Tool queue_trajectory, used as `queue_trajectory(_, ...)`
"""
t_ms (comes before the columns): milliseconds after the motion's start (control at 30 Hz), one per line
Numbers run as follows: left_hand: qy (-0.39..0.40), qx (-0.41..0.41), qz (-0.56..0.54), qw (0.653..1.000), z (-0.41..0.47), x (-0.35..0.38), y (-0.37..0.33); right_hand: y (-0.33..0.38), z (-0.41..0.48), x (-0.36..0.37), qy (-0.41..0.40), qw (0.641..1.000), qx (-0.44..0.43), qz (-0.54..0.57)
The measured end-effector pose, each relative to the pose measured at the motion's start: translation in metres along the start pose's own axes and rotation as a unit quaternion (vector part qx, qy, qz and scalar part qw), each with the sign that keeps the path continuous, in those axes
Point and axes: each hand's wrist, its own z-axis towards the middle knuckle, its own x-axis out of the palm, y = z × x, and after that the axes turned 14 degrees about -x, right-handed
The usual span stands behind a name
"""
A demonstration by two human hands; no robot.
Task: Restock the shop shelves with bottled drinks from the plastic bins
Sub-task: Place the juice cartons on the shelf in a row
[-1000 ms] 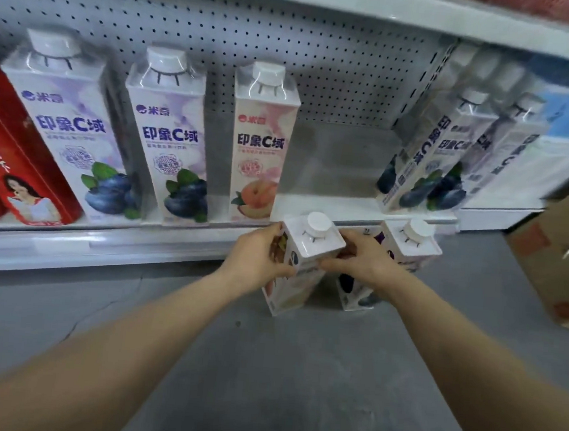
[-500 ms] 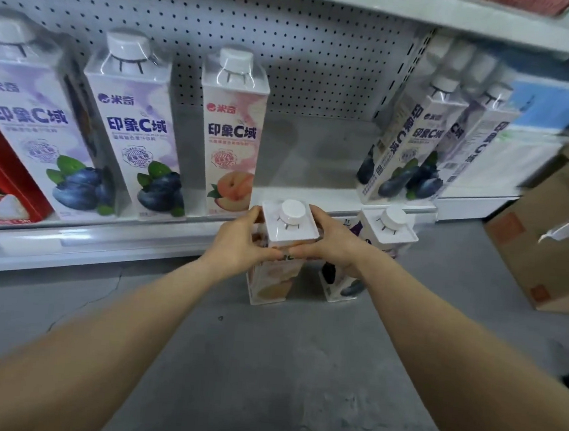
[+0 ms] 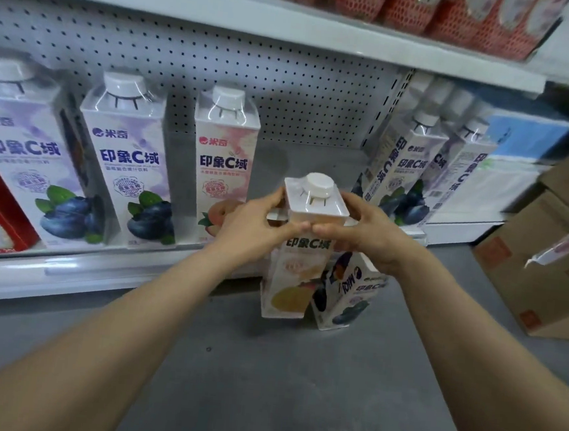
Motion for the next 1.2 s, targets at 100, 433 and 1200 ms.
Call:
queue_trajectory(100, -0.011, 0.015, -0.053, 0.998, 0.008, -0.011, -0.028, 0.033, 0.007, -0.01, -0.022, 0.998, -0.038, 0.039)
queue_trajectory(433, -0.075, 0.065, -0.051, 0.994, 0.026, -0.033, -0.079, 0.068, 0.042, -0.015, -0.057, 0.985, -0.133, 0.094)
queue_trajectory(1200, -0.108, -0.033, -0.084, 0.99, 0.056, -0.001, -0.045, 0.022, 0.077, 0.016, -0.087, 0.988, -0.085, 0.099)
